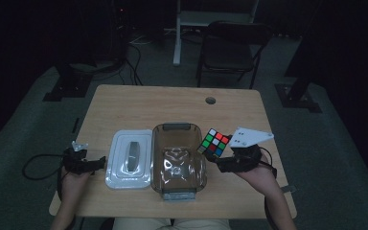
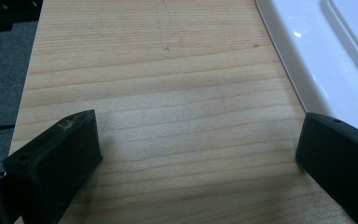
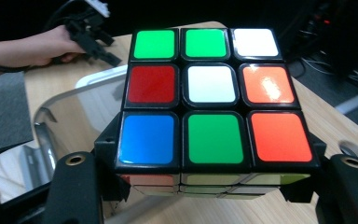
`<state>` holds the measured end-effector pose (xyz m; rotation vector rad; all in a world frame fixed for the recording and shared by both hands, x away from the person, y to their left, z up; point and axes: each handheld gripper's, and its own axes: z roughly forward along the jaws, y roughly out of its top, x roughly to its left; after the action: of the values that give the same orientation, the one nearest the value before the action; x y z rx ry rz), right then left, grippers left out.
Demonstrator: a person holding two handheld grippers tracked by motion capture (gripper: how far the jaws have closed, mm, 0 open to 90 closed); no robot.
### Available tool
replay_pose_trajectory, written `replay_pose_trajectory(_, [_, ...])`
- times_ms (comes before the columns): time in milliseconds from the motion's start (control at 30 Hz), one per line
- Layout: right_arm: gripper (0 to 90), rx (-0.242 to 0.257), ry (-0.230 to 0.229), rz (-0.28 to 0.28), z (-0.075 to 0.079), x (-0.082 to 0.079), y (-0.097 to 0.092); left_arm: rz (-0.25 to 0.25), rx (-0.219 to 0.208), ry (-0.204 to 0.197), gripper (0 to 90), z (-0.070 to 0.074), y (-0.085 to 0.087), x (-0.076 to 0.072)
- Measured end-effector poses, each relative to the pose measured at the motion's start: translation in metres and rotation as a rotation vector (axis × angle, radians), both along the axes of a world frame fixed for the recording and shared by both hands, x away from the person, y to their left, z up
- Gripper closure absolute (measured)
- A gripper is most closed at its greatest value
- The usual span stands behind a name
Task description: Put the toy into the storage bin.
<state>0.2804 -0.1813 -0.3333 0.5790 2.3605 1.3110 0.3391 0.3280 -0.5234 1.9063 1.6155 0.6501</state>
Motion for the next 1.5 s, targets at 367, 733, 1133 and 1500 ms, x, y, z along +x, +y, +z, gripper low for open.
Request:
replay_pose_trajectory(367, [33.8,-0.046,0.06,0.199,-0.004,0.006,0.043,-0.002,0.0,0.0,0.5,0.0,0.0,0.0])
replay_pose_trajectory(733, [33.8,-0.158,0.121,0.295,-0.018,0.015,0.076,-0.003,0.0,0.0,0.5,0.0,0.0,0.0])
replay_pose_trajectory(1133, [33.8,-0.322,0.194,0.344,-0.041,0.025,0.103,-0.004,0.001,0.0,0.5,0.0,0.0,0.0])
replay_pose_trajectory(1500, [33.8,-0.45,0.238,0.358,-0.051,0.035,0.121,-0.008,0.002,0.002,0.5,0.0,0.0,0.0])
